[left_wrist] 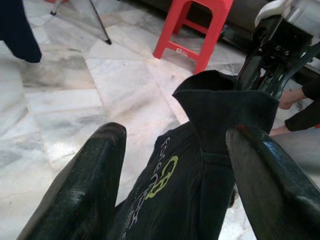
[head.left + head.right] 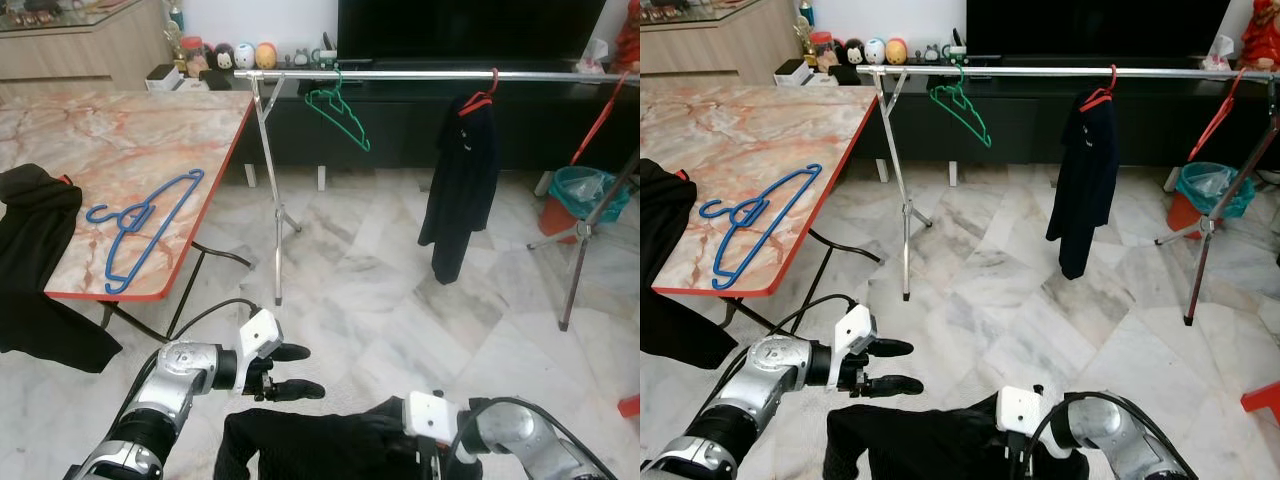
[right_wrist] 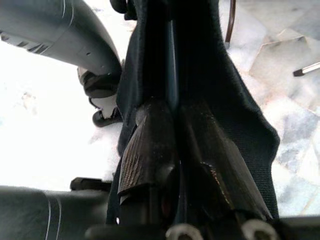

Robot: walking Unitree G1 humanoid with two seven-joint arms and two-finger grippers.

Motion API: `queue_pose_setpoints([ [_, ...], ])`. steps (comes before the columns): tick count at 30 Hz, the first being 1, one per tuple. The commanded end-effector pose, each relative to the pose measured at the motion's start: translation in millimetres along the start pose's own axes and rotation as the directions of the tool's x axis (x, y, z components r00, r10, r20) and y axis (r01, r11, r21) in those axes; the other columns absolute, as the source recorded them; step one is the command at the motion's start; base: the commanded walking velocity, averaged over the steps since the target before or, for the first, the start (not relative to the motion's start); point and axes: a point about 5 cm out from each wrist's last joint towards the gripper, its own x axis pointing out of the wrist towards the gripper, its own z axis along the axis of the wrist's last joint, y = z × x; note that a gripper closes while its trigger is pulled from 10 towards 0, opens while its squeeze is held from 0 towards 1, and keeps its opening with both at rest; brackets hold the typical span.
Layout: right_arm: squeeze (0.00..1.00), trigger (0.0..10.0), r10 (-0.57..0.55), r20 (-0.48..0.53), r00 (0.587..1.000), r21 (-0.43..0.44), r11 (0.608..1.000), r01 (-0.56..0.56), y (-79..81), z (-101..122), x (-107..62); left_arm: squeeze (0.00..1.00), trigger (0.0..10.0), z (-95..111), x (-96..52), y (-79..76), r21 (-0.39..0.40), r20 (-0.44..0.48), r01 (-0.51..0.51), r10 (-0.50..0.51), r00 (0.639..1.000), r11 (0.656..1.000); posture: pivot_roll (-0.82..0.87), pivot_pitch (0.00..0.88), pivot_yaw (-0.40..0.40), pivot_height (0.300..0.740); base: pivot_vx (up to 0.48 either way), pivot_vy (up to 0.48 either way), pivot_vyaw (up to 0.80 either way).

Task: Hang hanger

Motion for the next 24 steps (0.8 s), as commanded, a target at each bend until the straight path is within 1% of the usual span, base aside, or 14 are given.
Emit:
queue_pose_setpoints([
  [1,0.0,0.0,-0.066,0.041,0.997,0.005,0.998,0.065,-12.7,8.7,-2.2,0.0,10.0,-2.7,3.2,-2.5,0.002,-0.018,0.0,0.0,1.0,1.0,-0.01,0.003,0.042,0.74,0.0,0.0,0.0],
  [8,0.0,0.0,-0.104,0.054,0.993,0.03,0.994,0.103,-17.9,11.7,1.1,0.0,10.0,-0.6,6.1,-3.7,-0.002,-0.014,0.007,-0.007,1.0,1.0,-0.01,0.003,0.041,0.74,0.0,0.0,0.0],
  [13,0.0,0.0,-0.119,0.065,0.991,0.013,0.993,0.118,-24.1,18.4,4.1,0.0,10.0,1.1,7.0,-4.2,-0.007,-0.009,0.025,-0.025,1.0,1.0,-0.01,0.005,0.041,0.74,0.0,0.0,0.0],
  [16,0.0,0.0,-0.119,0.071,0.99,0.009,0.993,0.119,-25.5,20.6,4.6,0.0,10.0,3.4,7.7,-4.4,-0.011,0.002,0.033,-0.033,0.999,0.999,-0.01,0.005,0.041,0.74,0.0,0.0,0.0],
  [20,0.0,0.0,-0.12,0.087,0.989,0.002,0.993,0.12,-28.0,25.2,5.4,0.0,10.0,2.7,8.5,-6.3,-0.006,-0.011,0.054,-0.054,0.998,0.999,-0.01,0.005,0.041,0.74,0.0,0.0,0.0],
  [24,0.0,0.0,-0.109,0.099,0.989,-0.008,0.994,0.111,-28.7,29.4,7.0,0.0,10.0,2.4,9.3,-6.6,-0.004,-0.009,0.049,-0.049,0.999,0.999,-0.01,0.006,0.04,0.74,0.0,0.0,0.0],
])
